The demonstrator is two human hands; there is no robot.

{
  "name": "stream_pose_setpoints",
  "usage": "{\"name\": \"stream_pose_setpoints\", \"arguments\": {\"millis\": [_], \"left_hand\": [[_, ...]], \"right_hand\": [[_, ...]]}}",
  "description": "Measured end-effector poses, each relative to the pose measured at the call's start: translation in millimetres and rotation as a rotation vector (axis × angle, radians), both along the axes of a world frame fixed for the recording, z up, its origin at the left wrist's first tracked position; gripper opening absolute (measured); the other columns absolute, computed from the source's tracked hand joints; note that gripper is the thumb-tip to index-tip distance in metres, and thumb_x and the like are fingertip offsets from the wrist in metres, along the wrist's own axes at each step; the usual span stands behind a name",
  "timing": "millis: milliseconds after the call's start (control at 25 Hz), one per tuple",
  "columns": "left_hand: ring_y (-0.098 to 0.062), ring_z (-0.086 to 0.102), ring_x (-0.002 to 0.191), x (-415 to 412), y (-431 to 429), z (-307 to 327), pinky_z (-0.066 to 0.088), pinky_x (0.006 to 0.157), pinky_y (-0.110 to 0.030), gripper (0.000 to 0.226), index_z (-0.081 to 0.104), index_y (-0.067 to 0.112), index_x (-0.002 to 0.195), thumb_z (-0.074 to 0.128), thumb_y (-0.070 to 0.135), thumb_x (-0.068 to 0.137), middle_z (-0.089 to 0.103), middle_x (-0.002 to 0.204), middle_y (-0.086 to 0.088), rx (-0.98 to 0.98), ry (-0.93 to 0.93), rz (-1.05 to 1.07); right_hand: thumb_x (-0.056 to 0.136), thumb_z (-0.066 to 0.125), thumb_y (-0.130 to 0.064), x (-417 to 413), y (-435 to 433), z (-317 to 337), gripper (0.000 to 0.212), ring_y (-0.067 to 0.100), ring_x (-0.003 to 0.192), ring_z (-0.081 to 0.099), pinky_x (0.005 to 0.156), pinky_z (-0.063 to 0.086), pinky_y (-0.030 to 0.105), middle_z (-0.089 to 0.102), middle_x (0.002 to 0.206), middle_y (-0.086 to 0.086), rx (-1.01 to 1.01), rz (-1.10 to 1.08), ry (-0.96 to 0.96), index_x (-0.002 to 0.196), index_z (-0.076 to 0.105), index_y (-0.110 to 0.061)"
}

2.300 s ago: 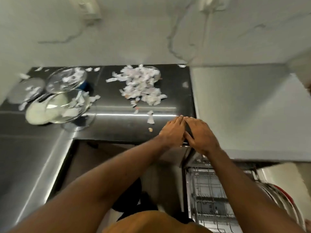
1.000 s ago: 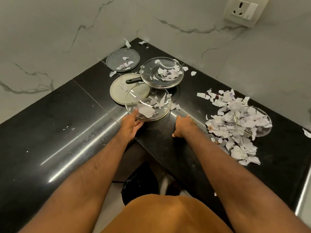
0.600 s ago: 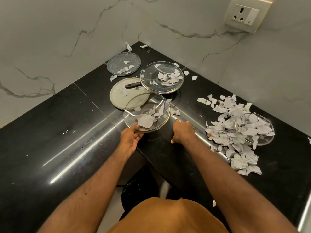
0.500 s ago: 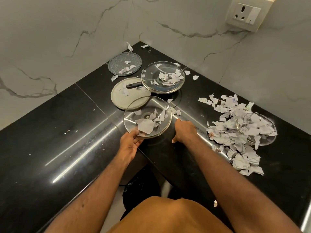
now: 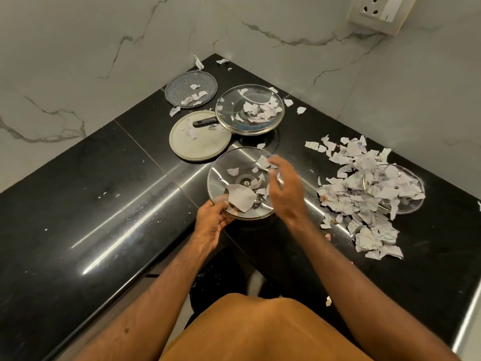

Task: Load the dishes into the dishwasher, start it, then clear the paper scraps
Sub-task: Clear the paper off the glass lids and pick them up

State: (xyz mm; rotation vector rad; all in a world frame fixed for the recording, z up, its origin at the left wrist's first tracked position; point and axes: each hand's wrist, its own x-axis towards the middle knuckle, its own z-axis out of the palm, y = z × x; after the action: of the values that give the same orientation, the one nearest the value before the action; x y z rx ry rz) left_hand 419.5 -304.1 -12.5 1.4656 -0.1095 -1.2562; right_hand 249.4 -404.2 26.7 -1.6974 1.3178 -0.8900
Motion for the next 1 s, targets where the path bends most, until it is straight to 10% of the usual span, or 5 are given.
{"name": "stream_pose_setpoints", "arguments": {"millis": [160, 320, 1000], "left_hand": [[-0.023, 0.076, 0.090, -26, -7, 10, 0.060, 0.070, -0.031, 0.018, 0.070, 0.010, 0.116, 0.062, 0.014, 0.101, 0.078, 0.105, -0.011, -0.075, -0.046, -0.164], [-0.027, 0.075, 0.099, -36, -9, 17, 0.061, 0.075, -0.032, 0.027, 0.069, 0.010, 0.123, 0.058, 0.027, 0.105, 0.077, 0.110, -0.012, -0.146, -0.097, -0.253], [-0.028, 0.077, 0.097, -58, -25, 21, 0.061, 0.090, -0.045, 0.025, 0.071, 0.009, 0.119, 0.070, 0.012, 0.095, 0.078, 0.107, -0.009, -0.086, -0.192, -0.293]], "right_hand": [[0.109, 0.032, -0.061, 36, 37, 9, 0.058, 0.005, 0.154, 0.026, 0.125, 0.027, 0.039, 0.025, 0.170, -0.011, 0.239, 0.502, -0.120, 0.161, 0.032, -0.038], [0.108, 0.016, -0.067, 35, 35, -13, 0.065, -0.005, 0.157, -0.004, 0.132, 0.002, 0.046, -0.001, 0.173, -0.018, 0.167, 0.454, 0.052, 0.166, 0.009, -0.038], [0.105, 0.008, -0.071, -61, -12, -55, 0.074, 0.013, 0.158, -0.020, 0.131, -0.003, 0.046, -0.019, 0.172, -0.009, -0.069, 0.328, 0.666, 0.165, -0.011, -0.033]]}}
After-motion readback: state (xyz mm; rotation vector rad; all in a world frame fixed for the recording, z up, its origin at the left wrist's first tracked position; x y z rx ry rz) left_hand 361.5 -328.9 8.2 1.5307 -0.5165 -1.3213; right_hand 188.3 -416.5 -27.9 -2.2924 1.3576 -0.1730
